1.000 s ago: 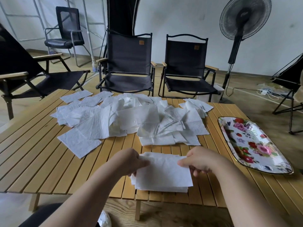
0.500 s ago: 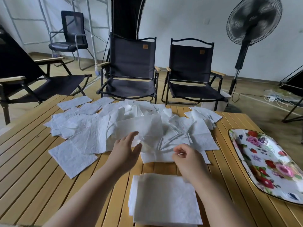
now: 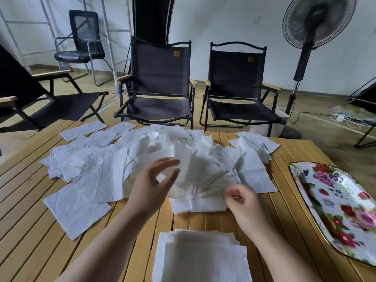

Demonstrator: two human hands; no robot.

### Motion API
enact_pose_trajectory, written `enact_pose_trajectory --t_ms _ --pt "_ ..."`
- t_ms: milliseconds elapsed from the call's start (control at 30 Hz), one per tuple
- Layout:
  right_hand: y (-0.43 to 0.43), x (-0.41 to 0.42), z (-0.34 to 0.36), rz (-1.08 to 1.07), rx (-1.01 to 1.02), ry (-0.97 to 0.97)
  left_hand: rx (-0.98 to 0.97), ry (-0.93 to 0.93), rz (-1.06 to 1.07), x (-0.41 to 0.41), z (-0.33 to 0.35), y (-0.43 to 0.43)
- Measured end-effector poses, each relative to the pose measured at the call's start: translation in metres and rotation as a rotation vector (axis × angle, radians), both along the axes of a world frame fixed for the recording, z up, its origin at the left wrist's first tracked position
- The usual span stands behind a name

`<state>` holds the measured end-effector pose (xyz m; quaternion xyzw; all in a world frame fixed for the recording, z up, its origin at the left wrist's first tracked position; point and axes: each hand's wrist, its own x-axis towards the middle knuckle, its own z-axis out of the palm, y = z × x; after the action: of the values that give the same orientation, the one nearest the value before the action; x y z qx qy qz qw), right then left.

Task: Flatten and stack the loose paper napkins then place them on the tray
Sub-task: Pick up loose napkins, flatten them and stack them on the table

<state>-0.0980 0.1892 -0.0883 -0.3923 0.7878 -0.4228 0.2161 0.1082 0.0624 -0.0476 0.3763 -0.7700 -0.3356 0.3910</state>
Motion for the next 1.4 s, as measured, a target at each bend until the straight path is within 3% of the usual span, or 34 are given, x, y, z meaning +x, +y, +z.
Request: enact_pose_trajectory --t_ms 233,400,567,700,900,1067,1233,1400 --pt "-0.002 0.025 0.026 0.280 -0.133 -0.416 0.098 0.144 -0.293 0.023 0.010 0.032" --pt "0.004 0.037 0.042 0.362 -0.172 -0.482 0.333 0.369 -0.341 0.038 0.021 0.041" --pt "0.015 0.042 0.059 0.345 -0.272 -0.565 0.571 0.391 -0.281 0.046 0.037 0.048" --pt "0.026 0.041 0.070 0.370 -0.249 -0.562 0.747 0.189 -0.356 0.051 0.038 0.054" --pt "0.049 0.032 0.078 0.386 0.058 -0.551 0.758 0.104 -0.353 0.045 0.037 0.067" --pt "0.059 0.022 0.075 0.299 0.181 -0.592 0.743 -0.197 -0.397 0.047 0.030 0.073" --pt "0.062 0.024 0.072 0.452 0.651 -0.229 0.736 -0.445 -0.373 0.040 0.015 0.077" --pt "0.055 0.028 0.067 0.396 0.774 0.007 0.425 -0.732 -0.234 0.032 -0.005 0.069"
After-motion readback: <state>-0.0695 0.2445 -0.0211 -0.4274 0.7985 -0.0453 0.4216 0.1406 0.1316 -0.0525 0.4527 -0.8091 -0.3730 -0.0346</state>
